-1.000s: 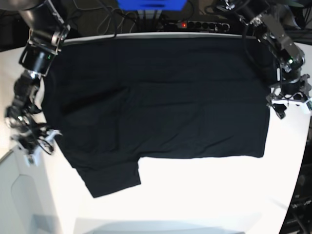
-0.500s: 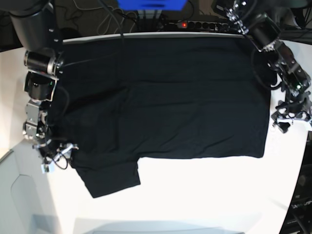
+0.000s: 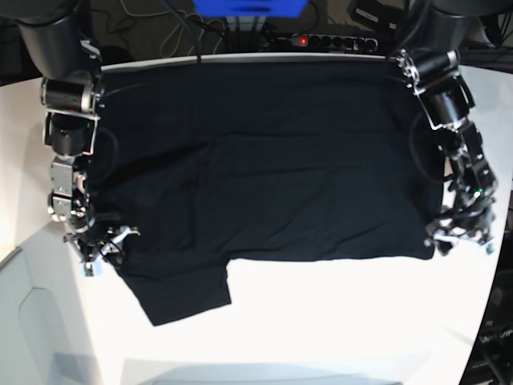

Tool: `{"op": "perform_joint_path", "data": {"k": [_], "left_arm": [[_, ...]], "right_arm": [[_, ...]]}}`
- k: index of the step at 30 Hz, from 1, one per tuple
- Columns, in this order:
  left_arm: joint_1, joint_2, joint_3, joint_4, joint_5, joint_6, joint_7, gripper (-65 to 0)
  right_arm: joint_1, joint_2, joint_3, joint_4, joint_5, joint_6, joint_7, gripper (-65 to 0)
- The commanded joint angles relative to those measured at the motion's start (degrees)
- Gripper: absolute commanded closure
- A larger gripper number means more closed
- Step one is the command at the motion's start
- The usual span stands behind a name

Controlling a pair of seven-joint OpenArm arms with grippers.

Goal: Fold the T-shirt properly
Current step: 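Move both grippers to the hem corners of the T-shirt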

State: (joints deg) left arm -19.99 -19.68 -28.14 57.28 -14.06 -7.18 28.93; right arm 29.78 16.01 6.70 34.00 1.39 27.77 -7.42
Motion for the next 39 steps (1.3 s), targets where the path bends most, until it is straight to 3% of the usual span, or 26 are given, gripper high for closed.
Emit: {"op": "perform_joint_path", "data": {"k": [1, 4, 12, 19, 21, 27, 32, 39], "left_arm": [[-2.65, -1.72, 1.28, -2.81, 0.04, 0.45, -2.6, -45.9], [-7.13, -2.08, 6.21, -13.19, 0.04, 0.45, -8.05, -45.9], [-16.98, -2.87, 16.67, -33.85, -0.04, 0.45, -20.88, -45.8], [-17.77, -2.78, 18.43, -36.84, -0.31, 0.54, -21.94, -44.6], [-17.51, -2.78, 18.43, -36.84, -0.31, 0.54, -21.94, -37.9], [-17.33, -2.78, 18.16, -36.92, -0.48, 0.54, -22.2, 0.0], [-17.33, -2.6, 18.07, -36.4, -0.66, 0.54, -22.11, 0.0], [-17.33, -1.99, 17.99, -35.87, -0.66, 0.54, -22.03, 0.0]], "right_arm": [[0.07, -0.41, -0.68, -0.2, -1.34, -0.12, -4.05, -12.5], [-1.08, -0.58, -3.31, -0.2, -1.43, -0.12, -4.05, 0.0], [-1.52, -1.11, -5.6, -0.2, -1.43, -0.21, -3.96, 0.0], [-1.52, -1.2, -5.51, -0.2, -1.43, -0.21, -3.96, 0.0], [-1.52, -1.2, -5.51, -0.2, -1.43, -0.21, -3.96, 0.0], [-1.43, -1.37, -5.34, -0.02, -1.43, -0.21, -3.7, 0.0], [-1.08, -1.37, -4.98, 0.33, -1.08, -0.3, -3.44, 0.0], [-1.43, -2.69, 4.77, 8.24, -1.34, -0.3, -3.96, 0.0]]}}
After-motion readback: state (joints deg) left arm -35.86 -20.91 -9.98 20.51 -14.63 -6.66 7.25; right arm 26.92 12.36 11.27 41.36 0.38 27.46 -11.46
